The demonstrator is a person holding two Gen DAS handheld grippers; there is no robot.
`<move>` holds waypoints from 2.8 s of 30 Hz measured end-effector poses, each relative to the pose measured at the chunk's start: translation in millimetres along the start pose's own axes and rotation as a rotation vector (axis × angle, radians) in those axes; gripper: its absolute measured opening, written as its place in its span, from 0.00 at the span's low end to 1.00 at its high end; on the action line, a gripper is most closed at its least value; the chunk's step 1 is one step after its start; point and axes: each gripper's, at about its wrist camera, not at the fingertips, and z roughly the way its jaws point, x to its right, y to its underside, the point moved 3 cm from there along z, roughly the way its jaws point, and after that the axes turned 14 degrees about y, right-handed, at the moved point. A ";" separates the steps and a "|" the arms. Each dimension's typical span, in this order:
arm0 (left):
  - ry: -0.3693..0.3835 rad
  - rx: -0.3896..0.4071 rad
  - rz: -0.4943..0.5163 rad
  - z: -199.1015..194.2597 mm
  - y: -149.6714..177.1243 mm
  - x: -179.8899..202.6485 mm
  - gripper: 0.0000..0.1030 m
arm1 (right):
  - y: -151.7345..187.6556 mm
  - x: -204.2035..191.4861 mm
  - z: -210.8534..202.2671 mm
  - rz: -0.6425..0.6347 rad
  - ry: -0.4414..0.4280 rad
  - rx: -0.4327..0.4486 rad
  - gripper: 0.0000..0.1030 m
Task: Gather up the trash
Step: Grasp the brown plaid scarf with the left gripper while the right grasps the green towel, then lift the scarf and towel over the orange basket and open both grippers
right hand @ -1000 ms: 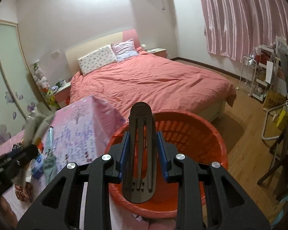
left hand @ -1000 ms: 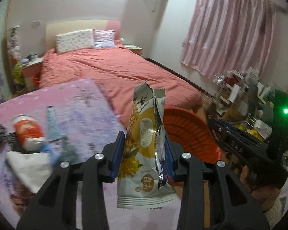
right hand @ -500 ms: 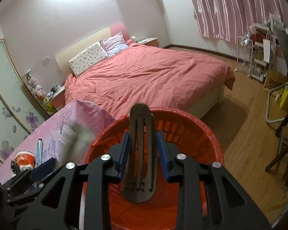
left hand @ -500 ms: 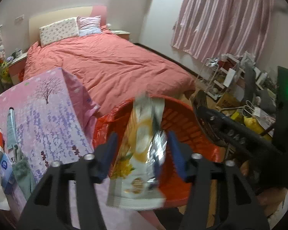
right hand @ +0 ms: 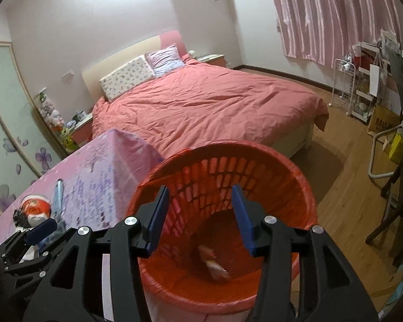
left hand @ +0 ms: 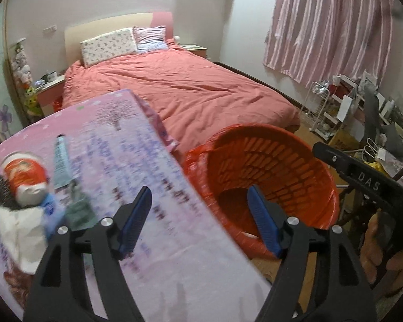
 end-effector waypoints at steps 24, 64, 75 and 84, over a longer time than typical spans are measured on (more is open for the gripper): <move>-0.230 0.023 -0.241 -130.1 101.7 -162.8 0.91 | 88.9 -203.0 -21.2 -0.344 -0.244 -0.125 0.50; -0.384 -0.025 -0.347 -124.7 110.9 -262.3 0.72 | 97.4 -235.3 11.2 -0.401 -0.143 -0.152 0.22; -0.366 -0.012 -0.363 -126.0 113.6 -263.4 0.77 | 96.3 -229.7 12.2 -0.369 -0.175 -0.167 0.23; -0.365 -0.009 -0.390 -129.2 117.3 -268.5 0.86 | 96.1 -230.1 12.3 -0.390 -0.155 -0.158 0.23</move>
